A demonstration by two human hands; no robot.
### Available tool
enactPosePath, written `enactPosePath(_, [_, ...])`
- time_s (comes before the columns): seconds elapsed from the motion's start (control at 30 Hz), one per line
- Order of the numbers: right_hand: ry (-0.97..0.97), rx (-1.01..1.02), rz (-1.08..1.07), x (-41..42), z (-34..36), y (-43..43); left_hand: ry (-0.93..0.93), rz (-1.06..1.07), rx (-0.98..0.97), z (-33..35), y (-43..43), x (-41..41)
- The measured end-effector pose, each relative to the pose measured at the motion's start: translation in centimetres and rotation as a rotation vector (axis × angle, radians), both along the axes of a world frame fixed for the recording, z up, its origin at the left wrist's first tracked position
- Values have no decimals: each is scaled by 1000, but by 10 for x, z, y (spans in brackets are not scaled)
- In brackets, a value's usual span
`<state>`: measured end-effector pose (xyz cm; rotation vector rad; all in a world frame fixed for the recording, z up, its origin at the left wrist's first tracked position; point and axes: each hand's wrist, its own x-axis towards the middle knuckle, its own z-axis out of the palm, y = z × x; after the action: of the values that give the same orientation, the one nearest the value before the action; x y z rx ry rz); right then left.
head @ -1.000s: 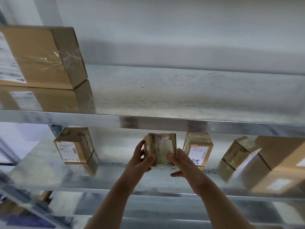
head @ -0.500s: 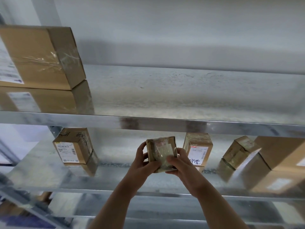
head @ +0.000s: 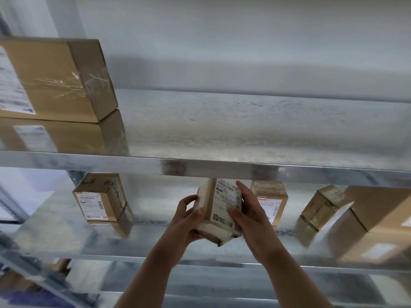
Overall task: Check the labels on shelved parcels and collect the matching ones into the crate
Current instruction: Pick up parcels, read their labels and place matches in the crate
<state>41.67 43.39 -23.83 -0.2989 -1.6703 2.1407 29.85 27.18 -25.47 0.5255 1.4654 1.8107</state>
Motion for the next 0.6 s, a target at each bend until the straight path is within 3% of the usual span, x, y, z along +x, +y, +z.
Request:
enactPosePath(0.13, [25, 122, 28, -1, 3, -3, -15, 26, 30, -2, 4, 3])
enactPosePath(0.27, [-95, -15, 58, 0, -1, 1, -29, 2, 126, -4, 7, 4])
enactPosePath(0.6, [-151, 37, 59, 11, -6, 8, 62, -7, 115, -8, 14, 11])
